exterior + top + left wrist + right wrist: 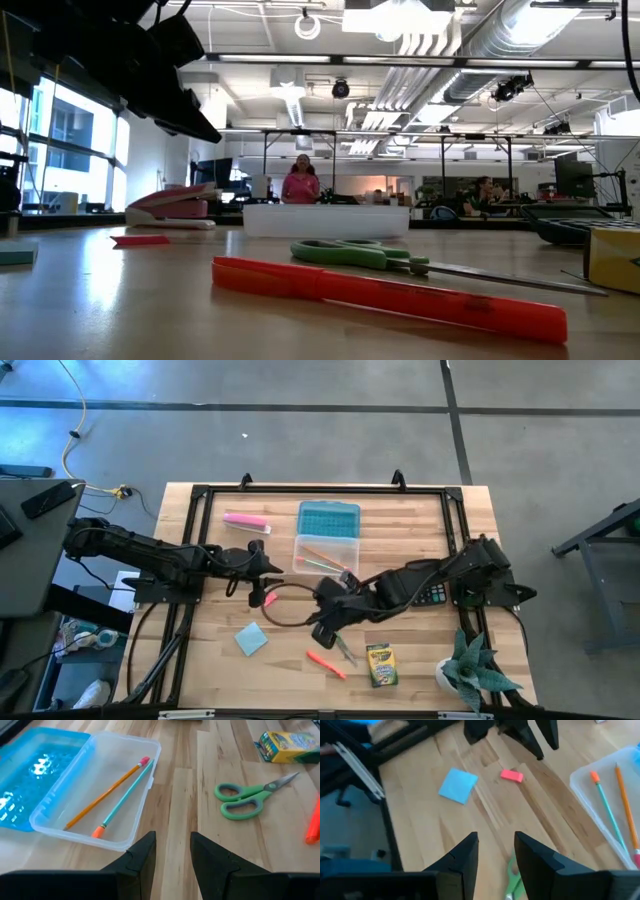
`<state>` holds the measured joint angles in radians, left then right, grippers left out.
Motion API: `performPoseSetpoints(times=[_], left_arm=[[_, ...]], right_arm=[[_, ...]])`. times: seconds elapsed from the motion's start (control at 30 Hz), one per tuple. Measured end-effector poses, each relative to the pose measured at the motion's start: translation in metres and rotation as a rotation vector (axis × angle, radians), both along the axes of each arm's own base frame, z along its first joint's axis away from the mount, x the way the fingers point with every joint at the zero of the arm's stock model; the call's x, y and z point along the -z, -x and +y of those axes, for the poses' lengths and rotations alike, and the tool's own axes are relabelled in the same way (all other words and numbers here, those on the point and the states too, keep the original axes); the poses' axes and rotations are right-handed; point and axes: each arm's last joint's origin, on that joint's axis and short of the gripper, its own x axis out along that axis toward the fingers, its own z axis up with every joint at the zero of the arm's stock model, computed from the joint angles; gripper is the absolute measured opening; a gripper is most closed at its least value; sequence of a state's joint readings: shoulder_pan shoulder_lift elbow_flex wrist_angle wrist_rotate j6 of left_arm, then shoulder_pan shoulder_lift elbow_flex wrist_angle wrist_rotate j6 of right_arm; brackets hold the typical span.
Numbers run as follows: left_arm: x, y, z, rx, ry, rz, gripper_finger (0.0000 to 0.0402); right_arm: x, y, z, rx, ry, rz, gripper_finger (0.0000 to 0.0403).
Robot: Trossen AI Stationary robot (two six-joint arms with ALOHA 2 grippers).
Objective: Pack school essentials
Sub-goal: Put the green scissor into the blue supply box
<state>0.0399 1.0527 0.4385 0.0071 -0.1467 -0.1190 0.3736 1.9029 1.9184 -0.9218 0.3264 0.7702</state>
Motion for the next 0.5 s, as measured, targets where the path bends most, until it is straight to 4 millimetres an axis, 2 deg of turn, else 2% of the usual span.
performPoseSetpoints(times=[0.1, 0.33, 0.5], left_arm=[[0.0, 0.0, 0.0, 0.014, -0.025, 0.002, 0.0109], [-0.001, -0.001, 0.0, 0.012, -0.036, -0.006, 0.0109], [-0.001, -0.001, 0.0, 0.008, -0.038, -0.004, 0.0109]], right_arm=[[0.003, -0.007, 0.0, 0.013, 0.03, 0.046, 0.0119], [0.028, -0.017, -0.01, 0.044, 0.054, 0.176, 0.0119], [0.04, -0.022, -0.007, 0.035, 0.059, 0.217, 0.0119]])
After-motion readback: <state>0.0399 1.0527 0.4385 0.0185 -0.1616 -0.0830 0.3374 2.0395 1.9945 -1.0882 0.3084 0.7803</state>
